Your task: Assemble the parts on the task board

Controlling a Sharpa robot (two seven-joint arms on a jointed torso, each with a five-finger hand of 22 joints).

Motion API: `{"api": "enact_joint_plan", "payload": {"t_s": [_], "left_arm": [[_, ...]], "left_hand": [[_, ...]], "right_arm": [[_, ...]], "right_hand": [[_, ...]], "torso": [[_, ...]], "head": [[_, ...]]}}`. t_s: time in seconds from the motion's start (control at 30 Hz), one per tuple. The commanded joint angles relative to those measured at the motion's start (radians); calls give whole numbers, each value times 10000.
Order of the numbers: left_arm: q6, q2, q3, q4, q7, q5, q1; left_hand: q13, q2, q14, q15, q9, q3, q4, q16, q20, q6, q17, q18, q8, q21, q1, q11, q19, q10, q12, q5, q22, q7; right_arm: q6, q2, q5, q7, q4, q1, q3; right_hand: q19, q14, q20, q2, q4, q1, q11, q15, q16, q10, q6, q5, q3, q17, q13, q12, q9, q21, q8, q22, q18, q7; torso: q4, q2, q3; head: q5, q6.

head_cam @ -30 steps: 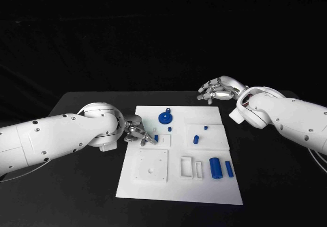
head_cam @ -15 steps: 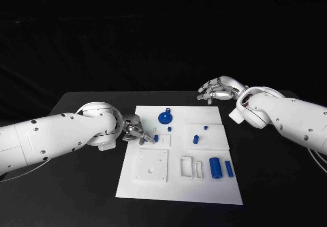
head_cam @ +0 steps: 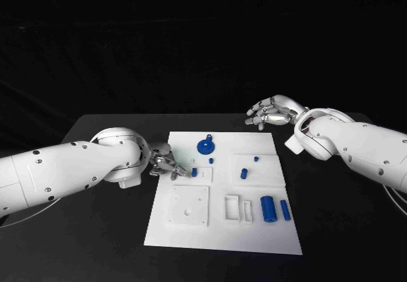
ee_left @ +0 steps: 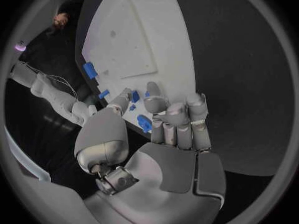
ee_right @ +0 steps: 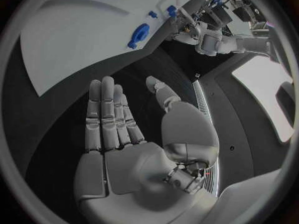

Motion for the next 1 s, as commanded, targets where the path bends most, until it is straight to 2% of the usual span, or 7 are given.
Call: {"api": "enact_joint_plan", "payload": {"t_s": [0.03,0.27,0.5,0.63,1.0], "left_arm": [[-277,-17,-1,32,104,320,5],[-556,-63,23,15,160,524,18],[-768,-177,103,-27,166,712,47],[-833,-228,130,-59,141,767,86],[-726,-208,135,-111,89,785,136]], "left_hand": [[-15,-150,-41,-63,6,-65,38,-45,-1014,-99,-12,125,-20,-75,-40,30,-100,-44,-45,-35,-24,27],[-18,-223,-46,-63,11,-10,169,-55,-1020,-136,-13,143,-45,-90,-47,34,-97,-40,-62,-33,-46,32],[-24,-436,-58,-33,-18,149,545,-91,-1017,-333,-20,164,-177,-110,-44,80,-94,-32,-102,-32,-88,85],[-23,-473,-63,16,-107,177,733,-110,-1012,-592,-20,170,-356,-109,4,142,-103,-34,-123,-33,-102,155],[-7,-448,-57,101,-251,127,962,-126,-1002,-804,-10,172,-540,-94,160,231,-121,-23,-134,-32,-112,249]], "right_arm": [[122,11,4,102,3,-8,5],[126,11,4,101,-4,-12,5],[126,1,4,99,-1,-15,5],[126,7,4,100,0,-15,5],[132,-1,4,94,2,-15,5]], "right_hand": [[63,58,-22,5,-30,-65,-10,26,-34,-68,-47,68,16,10,-12,67,-10,-49,46,13,148,116],[65,59,-22,7,-30,-63,-10,26,-36,-69,-47,68,16,13,-15,69,-11,-52,47,15,148,116],[65,59,-22,8,-30,-62,-10,26,-37,-69,-47,68,16,14,-17,71,-12,-53,48,16,148,116],[66,60,-22,8,-30,-62,-10,26,-38,-69,-48,68,15,15,-18,72,-12,-54,49,17,148,116],[68,61,-21,9,-28,-64,-10,26,-40,-69,-48,67,14,18,-21,75,-13,-56,50,20,148,116]], "torso": [[2,-2,1],[-4,6,3],[1,3,5],[7,-4,5],[-2,7,1]], "head": [[5,3],[15,27],[39,40],[36,62],[82,124]]}}
